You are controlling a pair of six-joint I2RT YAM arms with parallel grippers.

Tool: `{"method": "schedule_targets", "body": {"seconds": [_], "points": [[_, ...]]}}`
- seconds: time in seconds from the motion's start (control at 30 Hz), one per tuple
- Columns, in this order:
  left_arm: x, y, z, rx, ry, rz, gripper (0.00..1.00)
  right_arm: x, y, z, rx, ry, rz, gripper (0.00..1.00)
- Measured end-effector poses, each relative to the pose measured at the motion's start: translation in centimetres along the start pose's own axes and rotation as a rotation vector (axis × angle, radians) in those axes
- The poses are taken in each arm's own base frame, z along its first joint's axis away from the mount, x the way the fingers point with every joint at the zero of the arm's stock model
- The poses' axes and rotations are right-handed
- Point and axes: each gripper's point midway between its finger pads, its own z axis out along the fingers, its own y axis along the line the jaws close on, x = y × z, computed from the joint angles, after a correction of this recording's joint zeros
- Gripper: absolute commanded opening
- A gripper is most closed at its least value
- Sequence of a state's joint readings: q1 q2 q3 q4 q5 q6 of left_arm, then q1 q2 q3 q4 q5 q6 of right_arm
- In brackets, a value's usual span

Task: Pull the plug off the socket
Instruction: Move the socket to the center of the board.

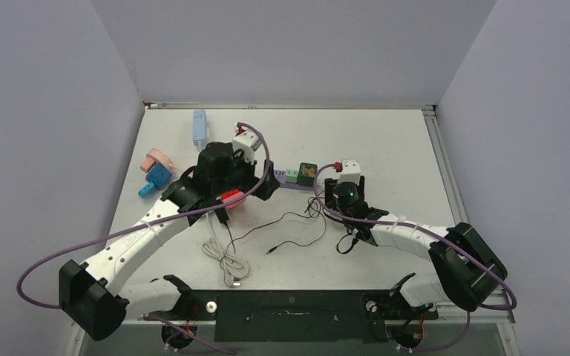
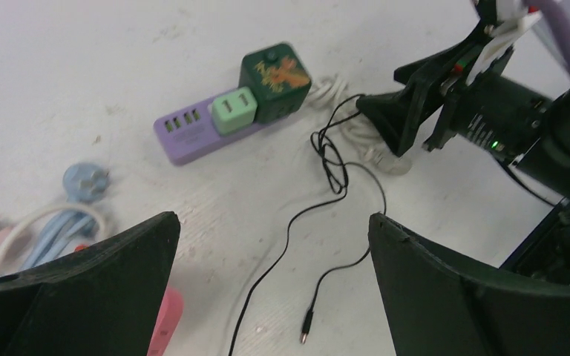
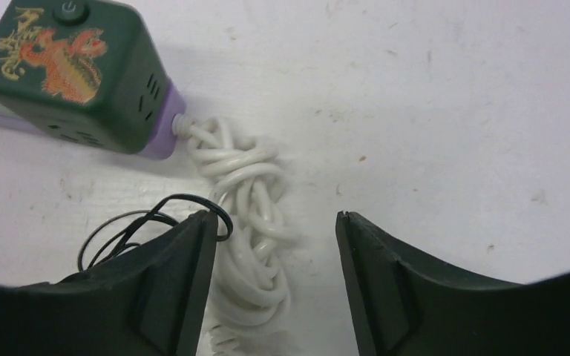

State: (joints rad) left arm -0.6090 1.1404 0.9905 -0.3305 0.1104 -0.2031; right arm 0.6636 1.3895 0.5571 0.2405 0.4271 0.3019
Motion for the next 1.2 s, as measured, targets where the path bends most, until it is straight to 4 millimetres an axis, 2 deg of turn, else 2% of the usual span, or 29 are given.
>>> {"method": "schedule_targets", "body": {"seconds": [0.07,0.13,0.27,0.33,0.47,0.53,0.67,0.73,0.83,0.9,1.03,1.2], "points": [[-1.8,-1.3,0.9,0.034,-0.024,-0.005,0.96,-0.7,-0.8,-0.3,0.013,-0.025,0.026,0.81],[-3.5,-2.1,1.9,0.061,-0.052,-0.021,0.96,-1.5,-1.4,-0.9,0.013,-0.06,0.055,0.87],[-3.9,-2.3,2.9,0.067,-0.062,-0.049,0.96,-3.5,-1.0,-2.5,-0.072,-0.143,0.095,1.0],[-3.2,-2.1,3.0,0.063,-0.056,-0.053,0.96,-4.3,-0.3,-3.1,-0.129,-0.18,0.102,0.93],[-1.4,-1.0,2.6,0.016,-0.039,-0.048,0.96,-5.3,2.3,-4.0,-0.302,-0.191,0.064,0.9],[-1.1,-0.7,1.9,0.002,-0.045,-0.044,0.96,-5.9,3.9,-4.4,-0.389,-0.175,0.042,0.9],[-2.4,-1.1,0.1,0.014,-0.109,-0.045,0.96,-8.1,6.7,-5.5,-0.53,-0.139,0.01,0.9],[-3.1,-1.5,-0.6,0.029,-0.138,-0.049,0.96,-9.9,7.8,-6.4,-0.585,-0.126,-0.001,0.9],[-3.3,-1.6,-0.7,0.033,-0.147,-0.054,0.96,-11.8,8.4,-7.4,-0.626,-0.134,-0.019,0.9],[-3.3,-1.5,-0.7,0.032,-0.144,-0.056,0.96,-12.2,8.4,-7.6,-0.628,-0.132,-0.039,0.9],[-3.3,-1.5,-0.7,0.027,-0.146,-0.057,0.96,-11.8,7.8,-6.7,-0.609,-0.112,-0.09,0.9],[-3.2,-1.1,-0.5,0.007,-0.143,-0.059,0.96,-10.3,7.4,-3.2,-0.641,-0.087,-0.161,0.9]]}}
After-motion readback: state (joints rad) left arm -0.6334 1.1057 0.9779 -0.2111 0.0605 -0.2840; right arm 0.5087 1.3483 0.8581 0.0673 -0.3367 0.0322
